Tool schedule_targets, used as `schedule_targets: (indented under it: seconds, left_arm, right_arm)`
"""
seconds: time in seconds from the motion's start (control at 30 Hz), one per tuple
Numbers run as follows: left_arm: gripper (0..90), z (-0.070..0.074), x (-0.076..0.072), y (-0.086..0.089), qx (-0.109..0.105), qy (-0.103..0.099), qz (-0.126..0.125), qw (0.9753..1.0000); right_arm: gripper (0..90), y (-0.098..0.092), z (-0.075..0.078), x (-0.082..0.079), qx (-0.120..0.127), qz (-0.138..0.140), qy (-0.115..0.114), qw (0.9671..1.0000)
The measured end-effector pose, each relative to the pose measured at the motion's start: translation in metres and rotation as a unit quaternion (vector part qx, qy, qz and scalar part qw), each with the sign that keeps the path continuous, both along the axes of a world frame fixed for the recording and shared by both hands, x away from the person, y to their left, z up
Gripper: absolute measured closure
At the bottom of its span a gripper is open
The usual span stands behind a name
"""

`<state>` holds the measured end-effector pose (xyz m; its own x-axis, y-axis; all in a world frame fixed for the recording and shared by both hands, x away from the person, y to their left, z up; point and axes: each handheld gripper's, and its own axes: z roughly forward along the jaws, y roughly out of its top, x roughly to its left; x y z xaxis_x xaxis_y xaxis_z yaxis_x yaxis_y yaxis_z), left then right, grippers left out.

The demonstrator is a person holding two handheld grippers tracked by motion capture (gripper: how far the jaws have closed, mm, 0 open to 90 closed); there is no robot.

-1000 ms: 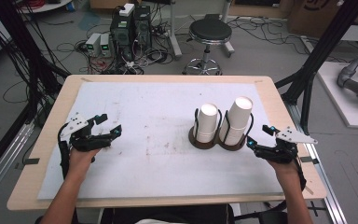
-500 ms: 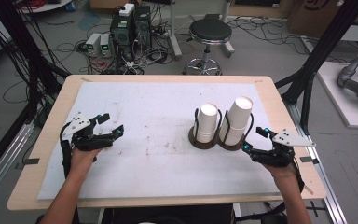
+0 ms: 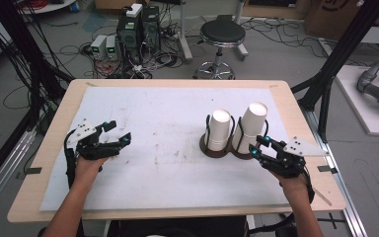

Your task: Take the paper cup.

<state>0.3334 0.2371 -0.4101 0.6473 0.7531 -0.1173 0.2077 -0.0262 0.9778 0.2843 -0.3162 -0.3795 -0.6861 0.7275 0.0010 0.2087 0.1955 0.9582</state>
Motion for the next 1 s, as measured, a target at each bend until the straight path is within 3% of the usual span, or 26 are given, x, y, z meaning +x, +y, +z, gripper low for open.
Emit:
schedule_targets:
  seconds: [0.1, 0.23, 0.37, 0.5, 0.6, 0.7, 1.0]
  left_arm:
    - [19.2, -0.001, 0.0, -0.001, 0.001, 0.002, 0.0, 1.0]
    - [19.2, -0.001, 0.0, -0.002, 0.002, 0.003, -0.001, 1.0]
    - [19.2, -0.002, 0.0, -0.001, 0.003, 0.005, -0.002, 1.0]
    - [19.2, -0.003, 0.001, -0.001, 0.003, 0.006, -0.002, 1.0]
    - [19.2, -0.004, 0.001, -0.002, 0.005, 0.008, -0.003, 0.9999]
    - [19.2, -0.004, 0.001, -0.004, 0.007, 0.009, -0.006, 0.9999]
    - [19.2, -0.005, 0.001, -0.007, 0.008, 0.013, -0.009, 0.9998]
  right_arm:
    - [69.8, 0.013, 0.001, 0.003, -0.012, 0.009, 0.0, 0.9999]
    - [76.4, 0.022, 0.001, 0.008, -0.018, 0.009, -0.004, 0.9998]
    - [84.9, 0.038, 0.001, 0.013, -0.041, 0.0, -0.01, 0.9991]
    - [85.4, 0.044, -0.001, 0.015, -0.046, 0.004, -0.009, 0.9989]
    - [87.4, 0.049, -0.002, 0.015, -0.048, -0.02, -0.016, 0.9985]
    - [90.0, 0.054, 0.002, 0.019, -0.036, -0.028, -0.002, 0.9989]
    - [90.0, 0.067, -0.002, 0.024, -0.04, -0.013, 0.014, 0.999]
